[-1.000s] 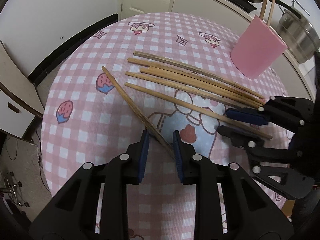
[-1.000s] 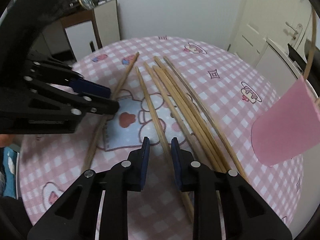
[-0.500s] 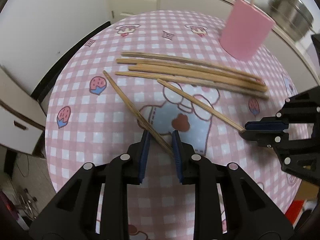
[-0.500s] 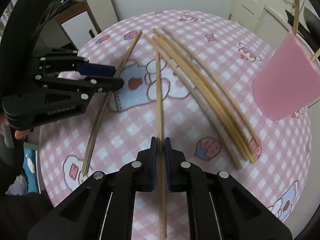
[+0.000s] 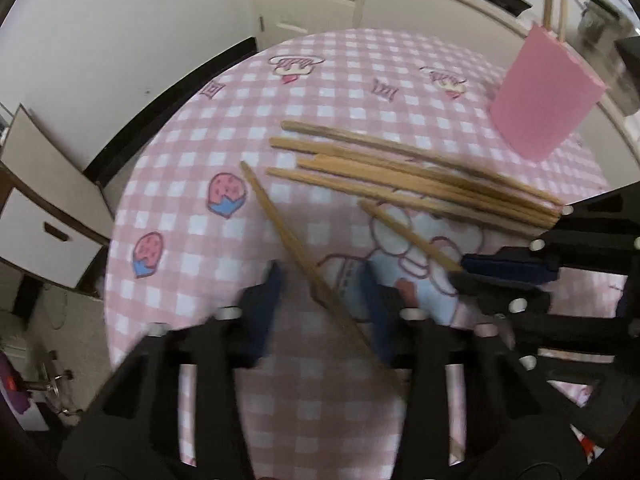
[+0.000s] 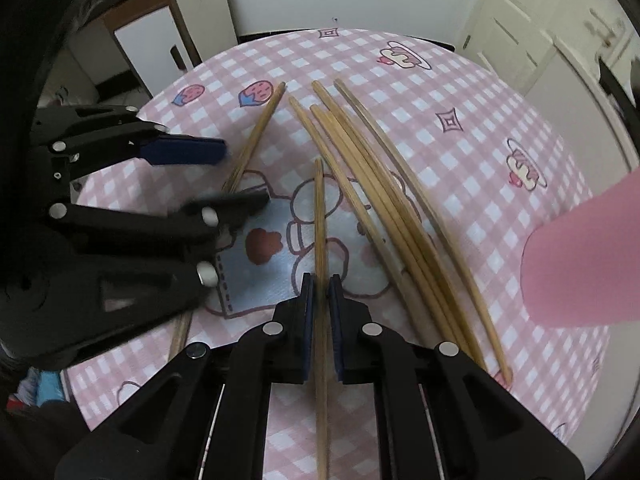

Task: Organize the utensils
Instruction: 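Close the right gripper on a chopstick while the left gripper grasps another, then lift both chopsticks upright and lower them into the pink cup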

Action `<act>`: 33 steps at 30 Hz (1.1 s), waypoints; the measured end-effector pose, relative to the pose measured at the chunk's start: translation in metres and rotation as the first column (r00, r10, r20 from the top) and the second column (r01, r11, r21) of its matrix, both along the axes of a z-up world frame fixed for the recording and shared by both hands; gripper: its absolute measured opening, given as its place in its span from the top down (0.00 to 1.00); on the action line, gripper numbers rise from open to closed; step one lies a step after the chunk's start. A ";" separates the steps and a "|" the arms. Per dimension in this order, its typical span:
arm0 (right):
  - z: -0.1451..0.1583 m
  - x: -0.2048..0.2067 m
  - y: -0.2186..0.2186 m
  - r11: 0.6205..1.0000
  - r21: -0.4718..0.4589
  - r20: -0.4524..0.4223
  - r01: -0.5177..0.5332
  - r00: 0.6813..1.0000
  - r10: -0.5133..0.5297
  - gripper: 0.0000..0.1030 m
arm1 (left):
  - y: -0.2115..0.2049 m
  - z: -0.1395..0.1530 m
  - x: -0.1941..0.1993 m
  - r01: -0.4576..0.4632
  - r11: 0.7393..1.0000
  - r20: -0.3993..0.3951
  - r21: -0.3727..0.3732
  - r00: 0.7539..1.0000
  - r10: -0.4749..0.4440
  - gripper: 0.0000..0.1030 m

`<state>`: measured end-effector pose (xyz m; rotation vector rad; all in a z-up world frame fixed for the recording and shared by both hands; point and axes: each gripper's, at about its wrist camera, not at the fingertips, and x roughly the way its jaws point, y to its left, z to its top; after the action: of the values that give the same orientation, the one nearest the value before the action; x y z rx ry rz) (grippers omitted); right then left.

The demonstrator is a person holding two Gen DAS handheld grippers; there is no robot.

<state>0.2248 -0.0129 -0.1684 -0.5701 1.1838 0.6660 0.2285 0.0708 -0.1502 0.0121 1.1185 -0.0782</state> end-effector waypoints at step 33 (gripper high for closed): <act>0.180 -0.058 -0.109 0.826 0.564 0.538 -0.016 0.766 -0.353 0.96 | -0.033 0.159 -0.061 0.234 0.926 0.583 -0.297 0.812 -0.018 0.94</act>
<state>0.1671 -0.1222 0.0115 -0.1528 0.3666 0.5474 0.1673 0.0377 0.0085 -0.2047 0.4793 -0.3778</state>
